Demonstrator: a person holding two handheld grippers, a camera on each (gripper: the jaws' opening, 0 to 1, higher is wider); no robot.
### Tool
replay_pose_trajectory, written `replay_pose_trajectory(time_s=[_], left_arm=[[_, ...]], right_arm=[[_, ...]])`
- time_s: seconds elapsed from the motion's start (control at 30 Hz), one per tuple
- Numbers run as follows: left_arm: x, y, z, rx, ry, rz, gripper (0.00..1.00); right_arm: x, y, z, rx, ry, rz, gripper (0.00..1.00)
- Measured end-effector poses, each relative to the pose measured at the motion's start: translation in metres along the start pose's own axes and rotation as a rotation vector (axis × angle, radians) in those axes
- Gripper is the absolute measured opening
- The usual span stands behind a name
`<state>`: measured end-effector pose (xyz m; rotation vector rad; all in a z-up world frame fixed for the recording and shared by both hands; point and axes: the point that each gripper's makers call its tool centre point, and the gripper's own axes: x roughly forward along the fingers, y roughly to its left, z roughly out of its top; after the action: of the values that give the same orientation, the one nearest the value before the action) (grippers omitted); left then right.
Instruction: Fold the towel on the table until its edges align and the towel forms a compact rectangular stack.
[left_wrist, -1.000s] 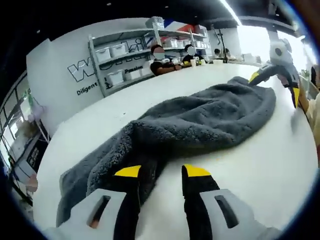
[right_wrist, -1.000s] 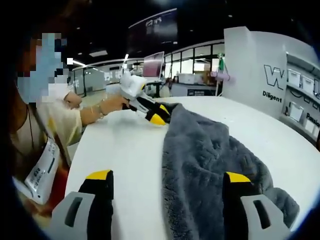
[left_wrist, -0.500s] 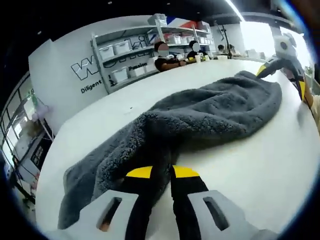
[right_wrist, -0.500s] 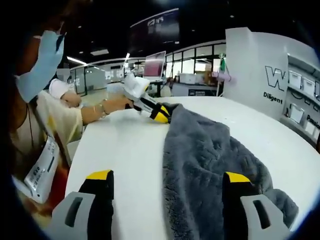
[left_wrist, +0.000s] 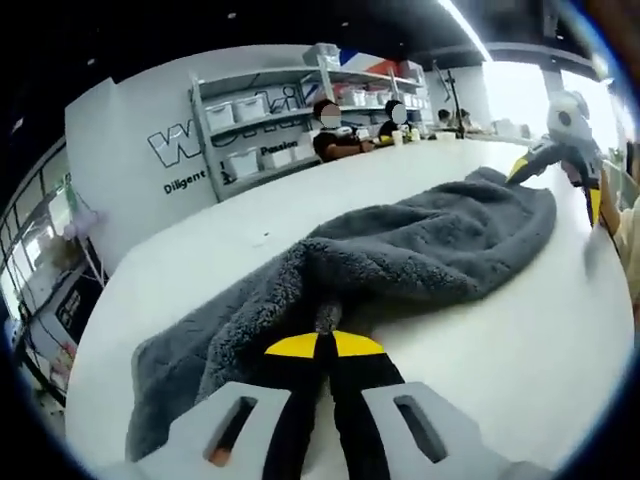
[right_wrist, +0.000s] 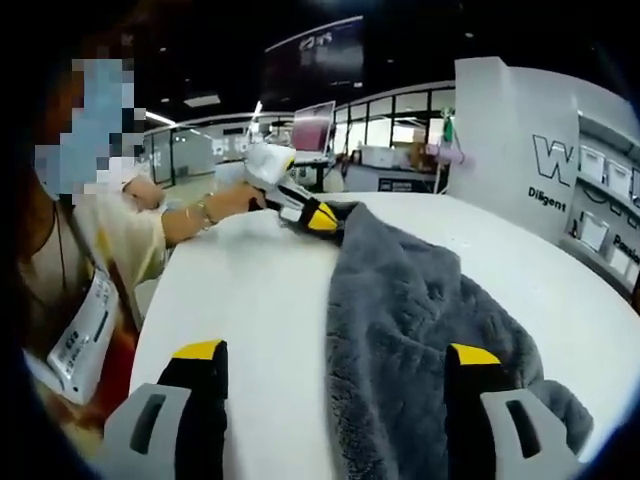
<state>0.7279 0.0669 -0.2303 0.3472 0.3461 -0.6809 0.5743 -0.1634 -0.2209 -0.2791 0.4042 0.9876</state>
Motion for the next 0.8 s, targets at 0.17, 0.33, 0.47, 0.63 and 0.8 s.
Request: replay_pose_trajectory(time_s=[0.17, 0.33, 0.47, 0.63, 0.8], left_arm=[[-0.017, 0.002, 0.018, -0.024, -0.045, -0.014, 0.02], [-0.038, -0.012, 0.033, -0.005, -0.053, -0.068, 0.02], [-0.061, -0.038, 0.041, -0.011, -0.039, -0.176, 0.02], [-0.093, -0.042, 0.052, -0.013, -0.033, -0.198, 0.02], [-0.117, -0.037, 0.055, -0.008, -0.028, -0.174, 0.02]], right_arm=[[0.0, -0.002, -0.001, 0.006, -0.001, -0.003, 0.91], [-0.001, -0.003, -0.001, 0.009, -0.002, -0.008, 0.91], [-0.001, -0.002, 0.0, 0.007, -0.005, -0.006, 0.91], [-0.003, 0.0, 0.003, -0.002, -0.012, -0.006, 0.91], [-0.005, 0.002, 0.006, -0.01, -0.024, -0.004, 0.91]])
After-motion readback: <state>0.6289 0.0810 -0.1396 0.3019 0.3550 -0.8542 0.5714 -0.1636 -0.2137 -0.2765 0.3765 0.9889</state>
